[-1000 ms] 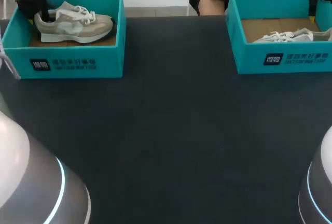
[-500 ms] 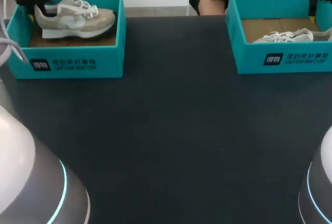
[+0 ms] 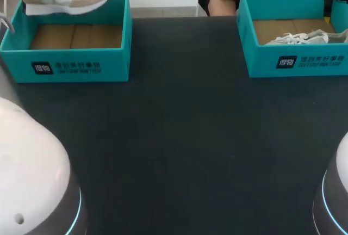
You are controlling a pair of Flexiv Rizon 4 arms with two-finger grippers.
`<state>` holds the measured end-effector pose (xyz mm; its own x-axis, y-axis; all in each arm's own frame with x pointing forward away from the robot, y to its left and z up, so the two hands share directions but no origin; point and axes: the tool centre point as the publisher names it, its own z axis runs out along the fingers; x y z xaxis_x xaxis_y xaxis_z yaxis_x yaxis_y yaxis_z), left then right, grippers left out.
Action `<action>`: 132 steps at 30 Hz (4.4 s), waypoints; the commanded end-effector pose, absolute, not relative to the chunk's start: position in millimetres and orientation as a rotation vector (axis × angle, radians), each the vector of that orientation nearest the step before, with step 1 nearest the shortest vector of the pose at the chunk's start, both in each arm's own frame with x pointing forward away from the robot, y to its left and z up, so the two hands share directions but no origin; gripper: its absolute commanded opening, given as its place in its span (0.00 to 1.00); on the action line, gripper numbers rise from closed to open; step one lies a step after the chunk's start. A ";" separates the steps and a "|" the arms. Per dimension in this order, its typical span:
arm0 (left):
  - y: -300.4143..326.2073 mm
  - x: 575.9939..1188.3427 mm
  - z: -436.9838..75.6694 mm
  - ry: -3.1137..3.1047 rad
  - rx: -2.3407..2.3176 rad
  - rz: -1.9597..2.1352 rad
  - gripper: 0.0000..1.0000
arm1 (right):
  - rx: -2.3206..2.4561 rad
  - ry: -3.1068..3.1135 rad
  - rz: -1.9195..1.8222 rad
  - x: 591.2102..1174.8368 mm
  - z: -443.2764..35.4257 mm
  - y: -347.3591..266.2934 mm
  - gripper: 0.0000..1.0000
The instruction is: Take the shoe out of the shoebox, open the shoe tongue, remove and reinsert the insole, then place the shoe into the shoebox
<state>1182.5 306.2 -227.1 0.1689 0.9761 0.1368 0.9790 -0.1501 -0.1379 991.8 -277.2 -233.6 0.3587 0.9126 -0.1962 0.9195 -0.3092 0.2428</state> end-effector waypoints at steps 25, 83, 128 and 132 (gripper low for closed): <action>284.9 1155.7 -183.4 -1.883 -2.256 -0.106 0.00 | 2.313 1.619 -0.030 991.2 -233.5 -277.3 1.00; 16.6 834.4 -136.1 -1.770 -2.549 -0.372 0.00 | 2.313 1.619 -0.030 991.2 -233.5 -277.3 1.00; -61.2 730.6 -168.7 -1.762 -2.388 -0.224 0.00 | 2.313 1.619 -0.030 991.2 -233.5 -277.3 1.00; -72.1 717.4 -183.0 -1.795 -2.343 -0.217 0.00 | 2.313 1.619 -0.030 991.2 -233.5 -277.3 1.00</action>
<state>720.9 -60.4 -173.5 0.2646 0.9412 0.2098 0.9643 -0.2601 -0.0495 991.8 -277.2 -233.5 0.3587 0.9126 -0.1962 0.9194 -0.3092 0.2430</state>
